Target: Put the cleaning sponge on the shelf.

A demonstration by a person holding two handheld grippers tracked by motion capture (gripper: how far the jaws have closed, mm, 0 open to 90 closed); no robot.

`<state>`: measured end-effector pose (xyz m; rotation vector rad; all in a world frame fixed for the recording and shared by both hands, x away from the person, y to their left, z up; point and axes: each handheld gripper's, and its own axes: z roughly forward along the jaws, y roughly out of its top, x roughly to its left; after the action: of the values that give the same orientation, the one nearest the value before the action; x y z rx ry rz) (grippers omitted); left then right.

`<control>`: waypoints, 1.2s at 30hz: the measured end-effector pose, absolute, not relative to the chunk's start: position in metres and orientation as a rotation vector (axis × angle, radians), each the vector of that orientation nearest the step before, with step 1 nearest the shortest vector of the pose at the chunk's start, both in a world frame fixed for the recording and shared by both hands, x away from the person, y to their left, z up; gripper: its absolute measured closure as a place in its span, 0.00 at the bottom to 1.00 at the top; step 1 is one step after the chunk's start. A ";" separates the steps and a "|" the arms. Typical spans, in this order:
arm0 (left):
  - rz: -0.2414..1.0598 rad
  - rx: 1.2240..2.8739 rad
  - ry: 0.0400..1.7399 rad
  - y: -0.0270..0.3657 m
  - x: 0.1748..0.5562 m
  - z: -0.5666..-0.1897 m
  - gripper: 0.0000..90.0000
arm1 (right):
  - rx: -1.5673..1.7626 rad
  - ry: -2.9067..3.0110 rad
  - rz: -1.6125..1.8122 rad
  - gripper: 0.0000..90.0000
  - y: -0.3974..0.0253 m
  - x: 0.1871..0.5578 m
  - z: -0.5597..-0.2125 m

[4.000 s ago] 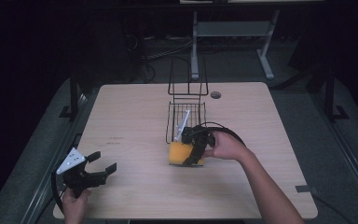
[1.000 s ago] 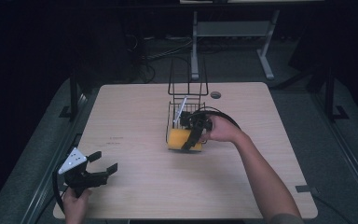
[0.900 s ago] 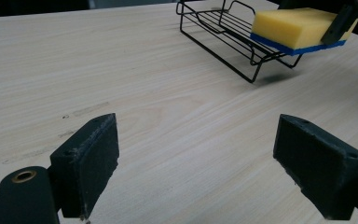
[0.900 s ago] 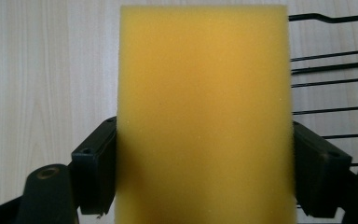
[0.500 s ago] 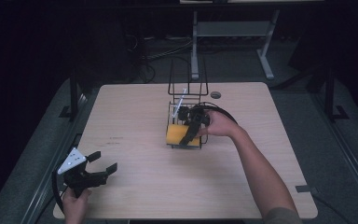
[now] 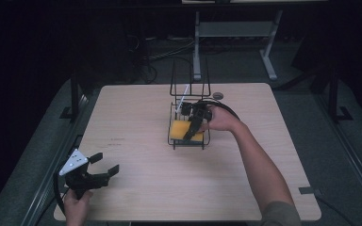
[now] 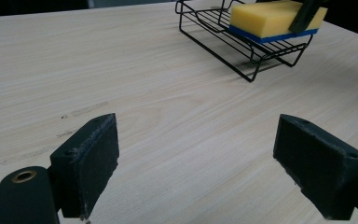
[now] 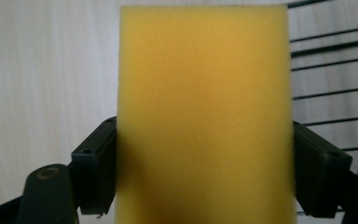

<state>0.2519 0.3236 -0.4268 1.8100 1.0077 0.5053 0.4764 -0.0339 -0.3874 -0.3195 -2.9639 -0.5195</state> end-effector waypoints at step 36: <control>0.506 1.818 1.008 0.323 0.251 -0.427 0.15 | -0.370 -2.982 -0.530 0.21 -0.037 0.492 -0.405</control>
<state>0.2506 0.3235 -0.4271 1.8178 1.0081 0.5065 0.4916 -0.0373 -0.4052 -0.3700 -2.9825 -0.5299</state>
